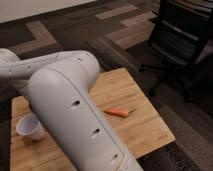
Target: Drag the ceramic bowl in a circle
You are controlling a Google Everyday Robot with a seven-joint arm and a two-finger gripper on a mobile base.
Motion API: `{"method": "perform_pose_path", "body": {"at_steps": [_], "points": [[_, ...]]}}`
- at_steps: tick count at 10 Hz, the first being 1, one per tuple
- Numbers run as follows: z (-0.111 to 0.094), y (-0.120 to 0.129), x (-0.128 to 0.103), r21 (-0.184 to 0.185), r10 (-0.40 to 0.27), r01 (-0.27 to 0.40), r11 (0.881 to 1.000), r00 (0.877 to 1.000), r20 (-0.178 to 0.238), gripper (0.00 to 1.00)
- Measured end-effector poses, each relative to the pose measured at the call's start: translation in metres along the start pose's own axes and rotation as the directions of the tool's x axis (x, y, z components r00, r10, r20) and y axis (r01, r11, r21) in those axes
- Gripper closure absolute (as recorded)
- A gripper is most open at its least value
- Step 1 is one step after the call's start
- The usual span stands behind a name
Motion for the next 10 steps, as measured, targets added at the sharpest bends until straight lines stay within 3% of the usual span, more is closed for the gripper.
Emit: {"method": "perform_pose_path", "body": {"at_steps": [3,5,8,10], "points": [[0.000,-0.040,-0.029,-0.019,-0.087,0.089,0.996,0.991,0.098,0.35],[0.003,-0.081,-0.045,-0.036,-0.152,0.161,0.986,0.972,0.181,0.35],[0.016,-0.147,-0.041,-0.046,-0.170,0.186,0.981,0.957,0.235,0.35],[0.021,-0.189,-0.017,-0.054,-0.113,0.129,0.990,0.966,0.233,0.35]]}}
